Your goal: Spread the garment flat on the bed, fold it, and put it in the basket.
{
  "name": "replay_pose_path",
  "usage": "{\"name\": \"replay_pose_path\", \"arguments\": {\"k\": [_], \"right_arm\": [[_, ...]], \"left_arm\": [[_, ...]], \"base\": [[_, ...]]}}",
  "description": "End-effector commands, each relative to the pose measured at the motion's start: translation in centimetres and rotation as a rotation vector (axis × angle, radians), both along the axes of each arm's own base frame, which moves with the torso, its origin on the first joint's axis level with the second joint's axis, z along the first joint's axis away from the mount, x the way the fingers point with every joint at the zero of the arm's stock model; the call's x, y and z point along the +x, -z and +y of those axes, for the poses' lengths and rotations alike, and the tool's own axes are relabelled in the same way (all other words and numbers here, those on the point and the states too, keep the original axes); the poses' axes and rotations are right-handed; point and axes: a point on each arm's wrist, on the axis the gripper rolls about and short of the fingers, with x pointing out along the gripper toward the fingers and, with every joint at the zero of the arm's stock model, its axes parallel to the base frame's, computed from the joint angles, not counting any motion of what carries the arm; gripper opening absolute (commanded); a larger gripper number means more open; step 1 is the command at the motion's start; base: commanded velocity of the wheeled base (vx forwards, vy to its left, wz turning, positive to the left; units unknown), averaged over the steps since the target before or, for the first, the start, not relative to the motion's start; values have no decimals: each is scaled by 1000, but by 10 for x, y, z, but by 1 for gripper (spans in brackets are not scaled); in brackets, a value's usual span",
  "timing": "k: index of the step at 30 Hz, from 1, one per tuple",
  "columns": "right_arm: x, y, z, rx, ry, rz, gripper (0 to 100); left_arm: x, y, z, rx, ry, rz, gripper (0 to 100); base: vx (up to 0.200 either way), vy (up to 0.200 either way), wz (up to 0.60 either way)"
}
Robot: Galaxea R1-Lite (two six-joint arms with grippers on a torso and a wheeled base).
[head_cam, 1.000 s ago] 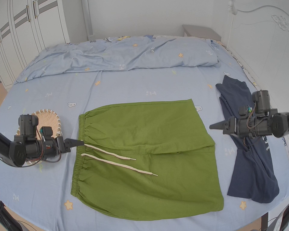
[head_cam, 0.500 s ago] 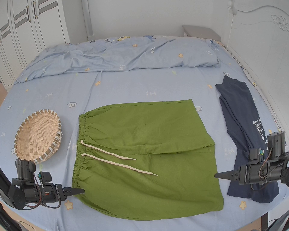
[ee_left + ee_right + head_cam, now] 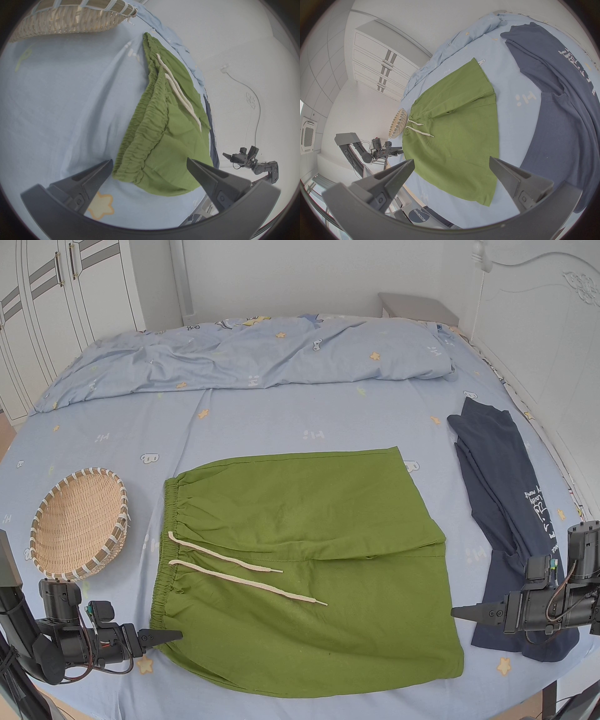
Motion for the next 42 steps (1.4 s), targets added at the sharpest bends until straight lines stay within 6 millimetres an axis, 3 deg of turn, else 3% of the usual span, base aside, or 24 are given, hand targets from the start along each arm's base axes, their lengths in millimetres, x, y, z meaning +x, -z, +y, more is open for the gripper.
{"name": "replay_pose_path", "arguments": {"k": [1, 2, 13, 19, 22, 30, 42], "right_arm": [[0, 0, -1, 1, 7, 1, 100], [0, 0, -1, 1, 7, 1, 100], [-2, 5, -2, -6, 6, 24, 100], [-13, 20, -4, -22, 5, 95, 100], [-22, 39, -8, -49, 14, 189, 100], [-30, 72, -8, -100, -22, 350, 100], [-28, 85, -3, -71, -98, 358, 100]], "left_arm": [[-1, 10, -2, -21, -3, 58, 100], [-1, 10, -2, -20, -3, 57, 0], [-2, 8, 3, -19, -32, 54, 0], [-21, -7, 16, -21, -102, 77, 0], [-29, -14, 16, 12, -68, 47, 0], [-34, -10, 21, 72, -36, 38, 0], [-33, -7, 20, 69, -28, 51, 0]], "base": [[0, 0, 0], [0, 0, 0], [0, 0, 0], [0, 0, 0], [0, 0, 0], [0, 0, 0], [0, 0, 0]]}}
